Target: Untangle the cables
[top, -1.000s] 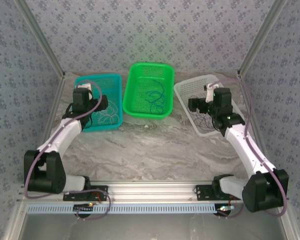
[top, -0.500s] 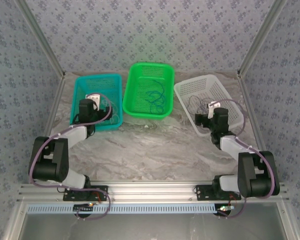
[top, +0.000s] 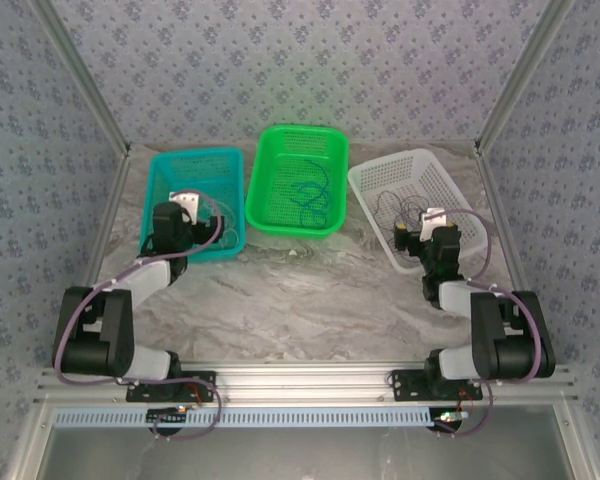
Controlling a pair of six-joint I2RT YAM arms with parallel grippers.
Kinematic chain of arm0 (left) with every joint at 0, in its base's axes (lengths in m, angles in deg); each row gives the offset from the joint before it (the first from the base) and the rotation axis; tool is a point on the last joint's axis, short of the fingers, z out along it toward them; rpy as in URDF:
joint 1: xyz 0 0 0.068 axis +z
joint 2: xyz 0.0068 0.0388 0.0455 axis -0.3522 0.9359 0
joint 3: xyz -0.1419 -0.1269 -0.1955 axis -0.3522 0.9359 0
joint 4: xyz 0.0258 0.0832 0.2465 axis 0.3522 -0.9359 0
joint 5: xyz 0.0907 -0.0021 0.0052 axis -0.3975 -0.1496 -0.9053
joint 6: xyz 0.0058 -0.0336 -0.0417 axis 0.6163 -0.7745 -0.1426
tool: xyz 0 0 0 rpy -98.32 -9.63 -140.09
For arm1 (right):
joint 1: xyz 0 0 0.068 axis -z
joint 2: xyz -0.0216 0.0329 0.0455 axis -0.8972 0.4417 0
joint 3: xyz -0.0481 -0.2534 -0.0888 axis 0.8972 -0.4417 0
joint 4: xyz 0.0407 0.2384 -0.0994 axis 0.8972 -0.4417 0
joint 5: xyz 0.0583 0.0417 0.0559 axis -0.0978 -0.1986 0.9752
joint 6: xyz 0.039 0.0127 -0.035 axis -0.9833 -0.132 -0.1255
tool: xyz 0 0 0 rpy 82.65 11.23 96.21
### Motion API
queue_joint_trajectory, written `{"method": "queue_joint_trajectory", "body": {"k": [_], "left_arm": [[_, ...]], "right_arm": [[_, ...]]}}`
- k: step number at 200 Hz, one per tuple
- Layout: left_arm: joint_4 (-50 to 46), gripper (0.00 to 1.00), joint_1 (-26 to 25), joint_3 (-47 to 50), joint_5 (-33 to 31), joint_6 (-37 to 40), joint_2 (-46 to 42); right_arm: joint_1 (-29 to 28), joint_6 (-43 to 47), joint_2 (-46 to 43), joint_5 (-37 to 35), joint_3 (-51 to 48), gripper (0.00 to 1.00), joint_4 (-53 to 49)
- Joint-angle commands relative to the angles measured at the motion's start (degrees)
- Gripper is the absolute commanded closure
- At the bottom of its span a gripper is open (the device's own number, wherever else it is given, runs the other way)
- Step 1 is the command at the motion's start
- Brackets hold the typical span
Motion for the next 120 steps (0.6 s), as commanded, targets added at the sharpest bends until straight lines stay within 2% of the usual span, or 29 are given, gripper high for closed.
{"method": "queue_joint_trajectory", "body": {"k": [1,35,71,120], "left_arm": [[1.9,0.01,1.4,2.3,1.1,1.7,-3.5],[2.2,0.00,2.0,4.2,1.2,2.5,-3.8],[15.4,0.01,4.5,10.8,3.7,2.4,-1.3],[22.7,0.01,8.7,10.7,9.6,0.5,6.1]], "right_arm": [[0.0,-0.5,1.9,-1.6,-1.0,0.00,2.9],[0.3,-0.6,4.8,-1.2,-0.5,0.00,4.6],[1.2,-1.3,7.3,-0.1,-0.2,0.00,6.2],[2.7,-1.9,7.7,3.6,1.2,0.00,3.8]]}}
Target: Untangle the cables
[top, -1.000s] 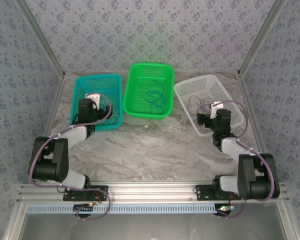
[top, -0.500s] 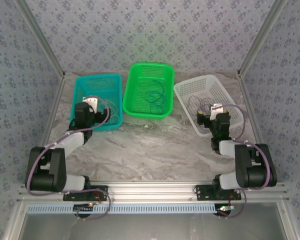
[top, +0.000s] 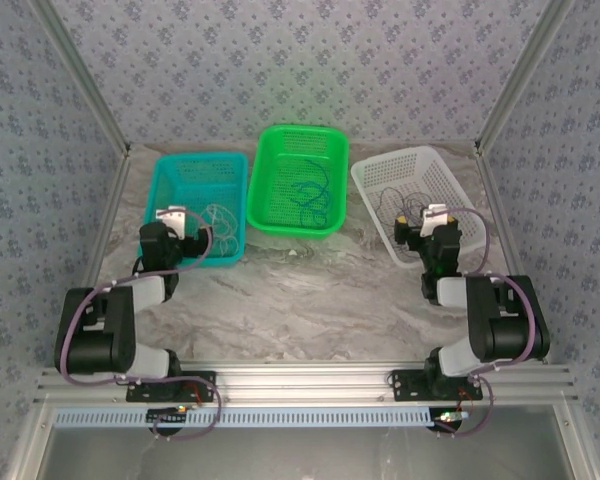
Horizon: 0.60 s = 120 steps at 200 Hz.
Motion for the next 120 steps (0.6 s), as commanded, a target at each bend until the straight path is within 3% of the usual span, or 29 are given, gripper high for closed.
{"method": "queue_joint_trajectory", "body": {"k": [1,53,90,120], "left_arm": [[5.3,0.01,1.8,0.1,4.2,-0.8,3.1],[5.3,0.01,2.6,-0.3,4.2,-1.9,3.9],[6.3,0.01,1.1,-0.2,-5.3,-3.6,5.1],[6.5,0.01,0.9,-0.1,-6.0,-3.7,5.2]], "right_arm": [[1.6,-1.0,2.1,2.1,0.5,0.00,-5.1],[2.6,-2.1,2.3,2.6,1.2,0.00,-6.4],[2.5,-2.1,2.2,2.4,1.2,0.00,-6.4],[2.4,-2.0,2.2,2.4,1.2,0.00,-6.4]]}}
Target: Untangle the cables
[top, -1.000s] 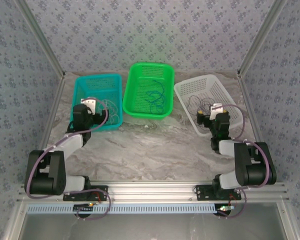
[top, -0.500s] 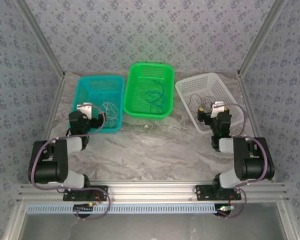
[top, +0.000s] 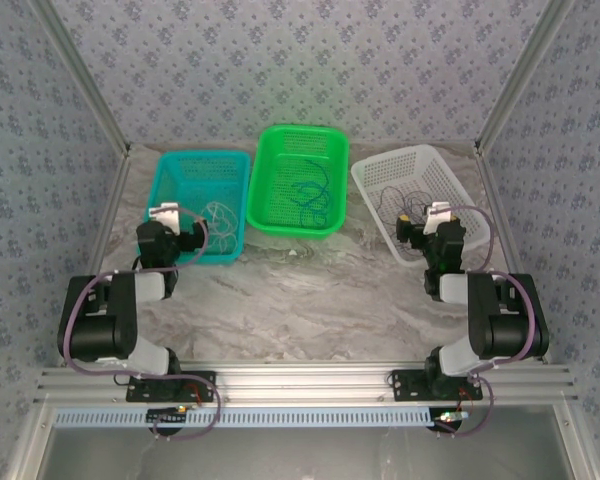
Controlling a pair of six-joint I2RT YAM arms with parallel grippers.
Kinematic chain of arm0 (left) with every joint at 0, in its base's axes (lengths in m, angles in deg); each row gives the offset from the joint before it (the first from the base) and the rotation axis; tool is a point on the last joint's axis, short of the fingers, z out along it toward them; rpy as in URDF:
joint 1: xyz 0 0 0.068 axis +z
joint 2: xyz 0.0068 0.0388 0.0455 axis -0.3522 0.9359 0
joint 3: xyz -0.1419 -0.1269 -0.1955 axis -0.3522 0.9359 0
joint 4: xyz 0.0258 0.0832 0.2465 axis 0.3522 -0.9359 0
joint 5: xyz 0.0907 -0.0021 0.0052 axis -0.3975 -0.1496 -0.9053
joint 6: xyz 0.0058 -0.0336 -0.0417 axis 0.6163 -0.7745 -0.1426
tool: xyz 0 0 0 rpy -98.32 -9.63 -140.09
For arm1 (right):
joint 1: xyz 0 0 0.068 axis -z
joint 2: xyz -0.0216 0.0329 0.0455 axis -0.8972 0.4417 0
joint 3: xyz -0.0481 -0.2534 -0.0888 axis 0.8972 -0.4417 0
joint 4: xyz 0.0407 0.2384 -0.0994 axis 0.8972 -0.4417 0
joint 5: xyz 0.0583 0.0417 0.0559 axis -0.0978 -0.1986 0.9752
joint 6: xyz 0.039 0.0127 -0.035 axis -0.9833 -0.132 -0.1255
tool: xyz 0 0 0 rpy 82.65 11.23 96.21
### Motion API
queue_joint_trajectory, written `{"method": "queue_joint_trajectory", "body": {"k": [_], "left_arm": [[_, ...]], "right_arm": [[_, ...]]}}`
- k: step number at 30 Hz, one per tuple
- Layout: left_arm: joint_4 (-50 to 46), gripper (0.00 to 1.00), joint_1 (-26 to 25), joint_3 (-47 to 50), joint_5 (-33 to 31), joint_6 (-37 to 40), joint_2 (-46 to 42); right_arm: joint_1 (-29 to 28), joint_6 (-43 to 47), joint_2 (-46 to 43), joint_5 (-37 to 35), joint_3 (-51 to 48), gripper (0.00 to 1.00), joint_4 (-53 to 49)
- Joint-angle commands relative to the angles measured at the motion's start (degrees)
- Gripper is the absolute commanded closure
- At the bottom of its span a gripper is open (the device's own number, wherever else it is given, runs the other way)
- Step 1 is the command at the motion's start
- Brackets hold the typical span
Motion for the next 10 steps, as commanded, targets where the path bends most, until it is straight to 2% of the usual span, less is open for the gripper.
{"method": "queue_joint_trajectory", "body": {"k": [1,10], "left_arm": [[-1.0,0.01,-0.3,0.3,-3.1,-0.7,1.8],[-1.0,0.01,-0.3,0.2,-3.1,-0.7,1.8]], "right_arm": [[0.5,-0.8,1.6,-0.4,-0.3,0.00,-4.6],[0.1,-0.6,1.5,-1.3,-0.3,0.00,-4.6]]}}
